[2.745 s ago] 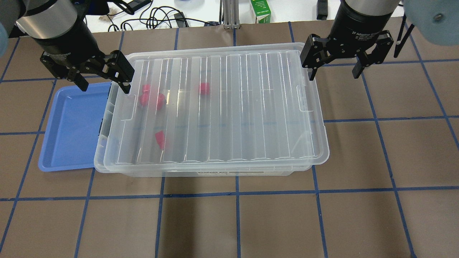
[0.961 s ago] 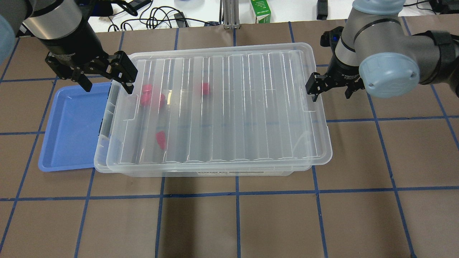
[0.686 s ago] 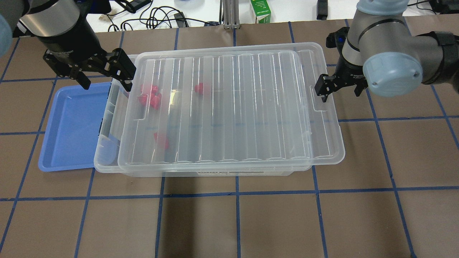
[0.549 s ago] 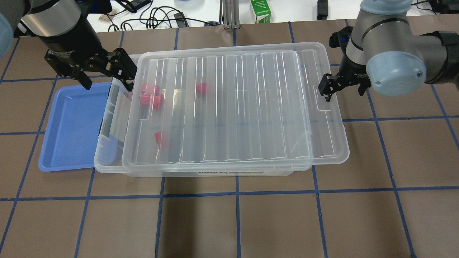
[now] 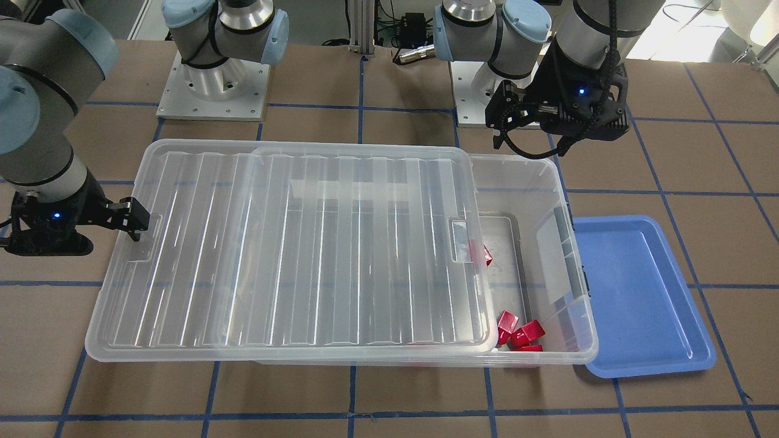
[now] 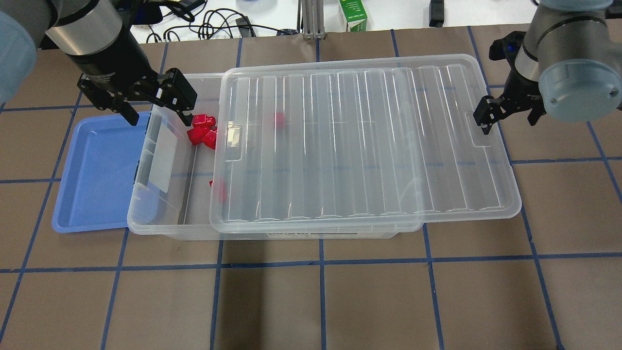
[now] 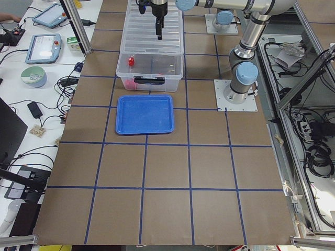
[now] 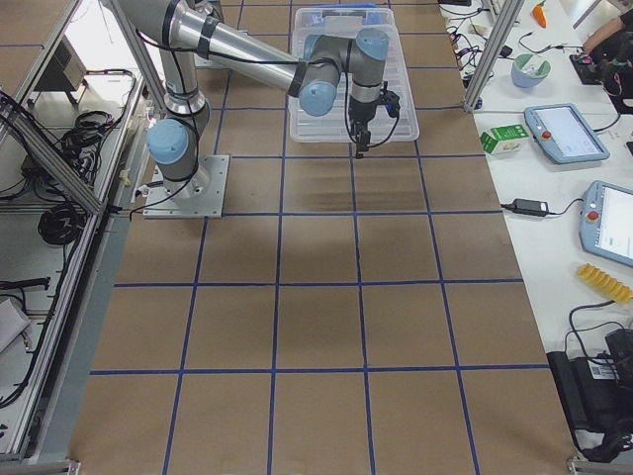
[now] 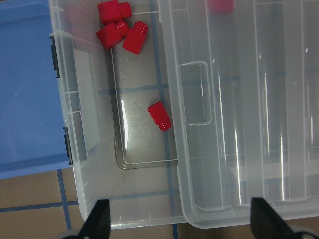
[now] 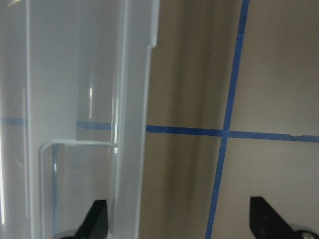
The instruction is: Place red block in blue tray from box
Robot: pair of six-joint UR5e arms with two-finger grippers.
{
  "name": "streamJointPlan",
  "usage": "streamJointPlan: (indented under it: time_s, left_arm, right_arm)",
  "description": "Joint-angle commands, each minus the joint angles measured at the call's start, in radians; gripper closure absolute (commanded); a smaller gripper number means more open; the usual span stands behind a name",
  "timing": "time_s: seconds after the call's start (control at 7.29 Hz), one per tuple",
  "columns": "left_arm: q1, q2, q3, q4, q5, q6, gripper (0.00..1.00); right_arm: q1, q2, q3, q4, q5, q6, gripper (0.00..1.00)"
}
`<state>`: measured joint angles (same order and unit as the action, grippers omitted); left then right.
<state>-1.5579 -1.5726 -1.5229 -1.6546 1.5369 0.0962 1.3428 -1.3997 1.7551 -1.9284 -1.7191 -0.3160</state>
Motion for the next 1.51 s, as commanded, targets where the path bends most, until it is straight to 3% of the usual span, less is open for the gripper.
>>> streamJointPlan:
  time_s: [0.0, 0.27, 0.55, 0.96, 1.24, 1.37]
  left_arm:
    - [0.002, -0.026, -0.008, 0.033, -0.018, -0.001, 0.00]
    - [0.013, -0.094, -0.055, 0.115, -0.014, -0.004, 0.00]
    - [0.018, -0.157, -0.150, 0.305, -0.008, -0.009, 0.00]
    - [0.042, -0.211, -0.212, 0.395, -0.018, -0.053, 0.00]
    - [0.036, -0.234, -0.250, 0.421, -0.018, -0.153, 0.00]
    - [0.036, -0.248, -0.279, 0.477, -0.017, -0.154, 0.00]
  right_arm:
    - [-0.030, -0.001, -0.005, 0.002, -0.002, -0.023, 0.00]
    - [-0.056, -0.001, -0.003, 0.000, 0.000, -0.025, 0.00]
    - [-0.093, -0.001, -0.005, 0.006, 0.000, -0.025, 0.00]
    - [-0.080, -0.018, -0.058, 0.037, 0.024, -0.021, 0.00]
    - [-0.077, -0.056, -0.216, 0.300, 0.154, -0.002, 0.00]
    - [-0.048, -0.067, -0.280, 0.372, 0.177, 0.043, 0.00]
